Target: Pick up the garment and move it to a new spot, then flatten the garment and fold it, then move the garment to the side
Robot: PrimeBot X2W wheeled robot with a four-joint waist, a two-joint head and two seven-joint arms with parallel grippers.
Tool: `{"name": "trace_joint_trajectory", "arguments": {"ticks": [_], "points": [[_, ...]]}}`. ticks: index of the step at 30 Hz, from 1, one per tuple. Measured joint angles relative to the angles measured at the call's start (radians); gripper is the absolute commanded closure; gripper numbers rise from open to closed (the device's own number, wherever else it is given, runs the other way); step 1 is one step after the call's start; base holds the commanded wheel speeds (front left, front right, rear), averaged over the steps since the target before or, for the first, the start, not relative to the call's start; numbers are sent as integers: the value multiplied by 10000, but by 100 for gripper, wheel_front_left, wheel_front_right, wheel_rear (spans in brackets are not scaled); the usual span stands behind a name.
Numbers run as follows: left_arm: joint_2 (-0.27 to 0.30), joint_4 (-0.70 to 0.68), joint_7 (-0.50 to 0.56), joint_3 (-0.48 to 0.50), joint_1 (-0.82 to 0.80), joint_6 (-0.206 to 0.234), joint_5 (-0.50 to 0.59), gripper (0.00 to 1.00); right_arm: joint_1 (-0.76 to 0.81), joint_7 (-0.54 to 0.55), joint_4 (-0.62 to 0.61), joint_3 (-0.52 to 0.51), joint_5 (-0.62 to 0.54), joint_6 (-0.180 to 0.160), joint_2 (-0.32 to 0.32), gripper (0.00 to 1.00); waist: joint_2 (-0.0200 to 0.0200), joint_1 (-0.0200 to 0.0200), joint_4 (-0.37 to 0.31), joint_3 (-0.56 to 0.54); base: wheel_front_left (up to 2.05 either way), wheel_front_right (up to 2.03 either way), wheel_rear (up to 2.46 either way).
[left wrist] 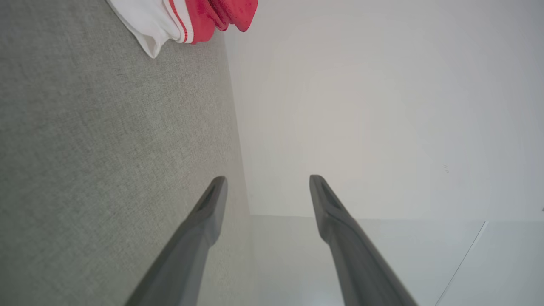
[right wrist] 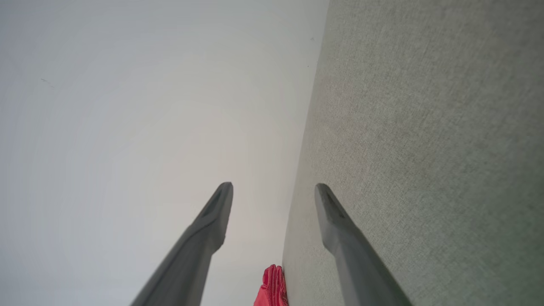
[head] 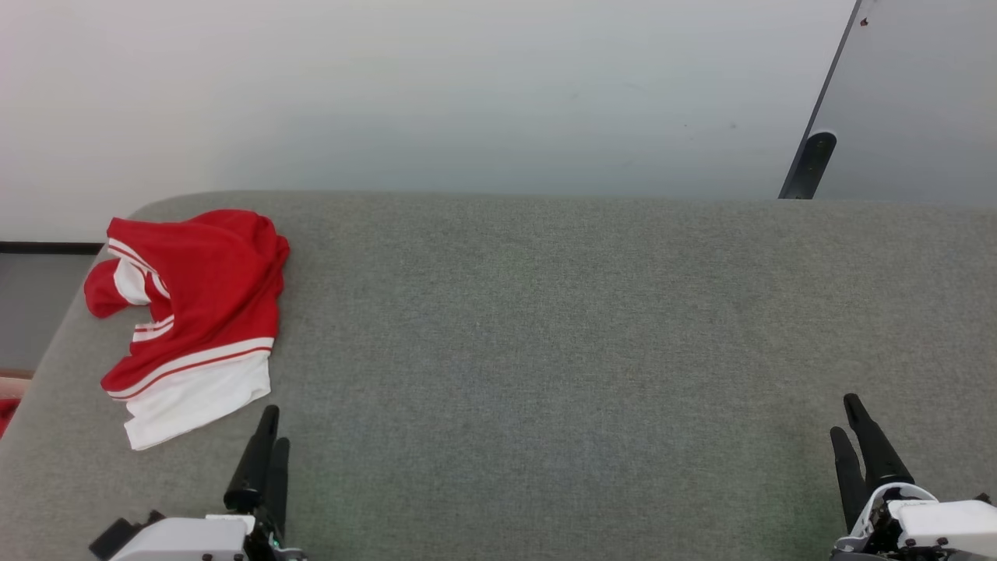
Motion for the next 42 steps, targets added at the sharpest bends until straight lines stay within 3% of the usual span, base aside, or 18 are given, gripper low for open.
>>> {"name": "trace_joint_trajectory", "arguments": {"ticks": [12,29,42], "points": [[489,67,-633,-322,-71,0,1712,0,-270,-591,77,840,-1459,0,-665,0,0,0,14,-16,0,0,0],[754,-244,-1273,-353,-104,65,5848,0,-1021,-1333,713,2029,-4088,0,-1523,0,0,0,3,-27,0,0,0],[1001,-301,-1697,-497,-104,146,8215,0,-1388,-1795,1177,2226,-6307,0,-1831,0,0,0,-14,-14,0,0,0]]}}
